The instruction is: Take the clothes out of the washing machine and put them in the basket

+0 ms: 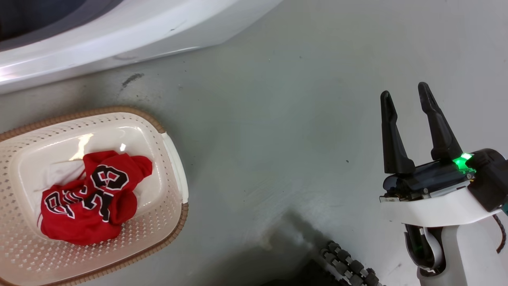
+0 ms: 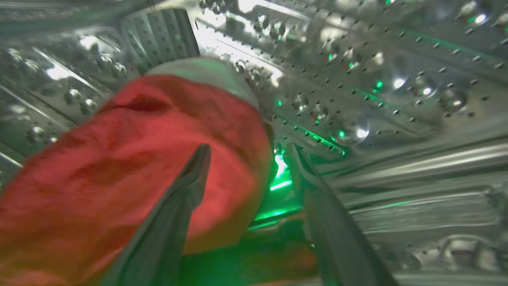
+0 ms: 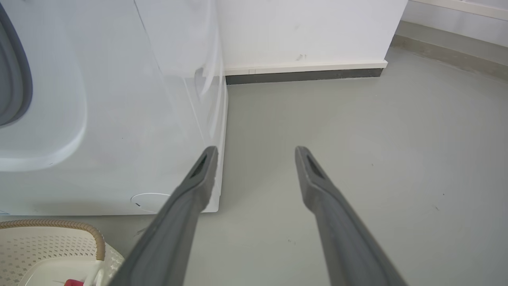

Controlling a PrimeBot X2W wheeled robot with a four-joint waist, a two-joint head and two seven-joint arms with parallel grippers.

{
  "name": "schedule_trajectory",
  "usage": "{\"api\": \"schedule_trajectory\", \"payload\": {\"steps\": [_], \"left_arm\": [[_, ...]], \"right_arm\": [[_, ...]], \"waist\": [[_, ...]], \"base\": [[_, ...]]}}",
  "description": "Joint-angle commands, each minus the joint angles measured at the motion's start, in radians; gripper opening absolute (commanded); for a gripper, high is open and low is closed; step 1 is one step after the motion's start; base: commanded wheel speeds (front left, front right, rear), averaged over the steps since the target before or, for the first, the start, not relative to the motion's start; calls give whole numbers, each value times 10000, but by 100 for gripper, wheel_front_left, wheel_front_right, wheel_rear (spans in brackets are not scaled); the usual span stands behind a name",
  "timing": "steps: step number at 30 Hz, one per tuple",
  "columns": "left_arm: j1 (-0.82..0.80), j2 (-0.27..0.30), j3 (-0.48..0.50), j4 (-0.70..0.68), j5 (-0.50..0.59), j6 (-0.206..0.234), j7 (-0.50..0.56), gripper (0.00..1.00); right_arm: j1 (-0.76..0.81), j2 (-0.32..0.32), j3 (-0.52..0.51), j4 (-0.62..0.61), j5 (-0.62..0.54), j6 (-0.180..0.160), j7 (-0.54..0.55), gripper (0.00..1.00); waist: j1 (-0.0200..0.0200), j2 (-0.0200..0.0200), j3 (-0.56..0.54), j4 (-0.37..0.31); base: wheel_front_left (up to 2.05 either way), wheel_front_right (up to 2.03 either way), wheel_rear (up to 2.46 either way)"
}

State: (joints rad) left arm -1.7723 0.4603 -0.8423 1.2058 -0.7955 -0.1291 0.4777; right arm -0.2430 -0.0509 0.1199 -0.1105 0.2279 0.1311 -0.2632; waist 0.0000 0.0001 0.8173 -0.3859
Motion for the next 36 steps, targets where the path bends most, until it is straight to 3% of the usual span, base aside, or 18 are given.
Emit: {"api": "schedule_trajectory", "payload": {"steps": [1, 17, 18, 19, 20, 36], "left_arm": [[-220, 11, -76, 111, 39, -1, 133, 100], [44, -28, -692, 540, 409, 43, 386, 100], [53, -36, -723, 549, 409, 35, 432, 46], [54, -40, -735, 553, 395, 27, 406, 7], [37, -36, -745, 553, 385, 22, 332, 0], [-55, -59, -724, 437, 372, 19, -1599, 0]], "right_arm": [[-102, 13, 17, -51, 73, -7, -23, 100], [-237, 13, -20, -146, 199, -7, -23, 100], [-244, 13, -28, -141, 200, -7, -23, 100], [-248, 13, -41, -131, 199, -7, -23, 100], [-249, 13, -55, -124, 194, -7, -23, 100], [-170, 13, -102, -12, -84, -7, -23, 100]], "waist": [[0, -1, 127, -77], [0, -1, 618, -193], [0, -1, 627, -191], [0, -1, 628, -185], [0, -1, 629, -175], [0, -1, 41, 205]], "base": [[0, 0, 0], [0, 0, 0], [0, 0, 0], [0, 0, 0], [0, 0, 0], [0, 0, 0]]}}
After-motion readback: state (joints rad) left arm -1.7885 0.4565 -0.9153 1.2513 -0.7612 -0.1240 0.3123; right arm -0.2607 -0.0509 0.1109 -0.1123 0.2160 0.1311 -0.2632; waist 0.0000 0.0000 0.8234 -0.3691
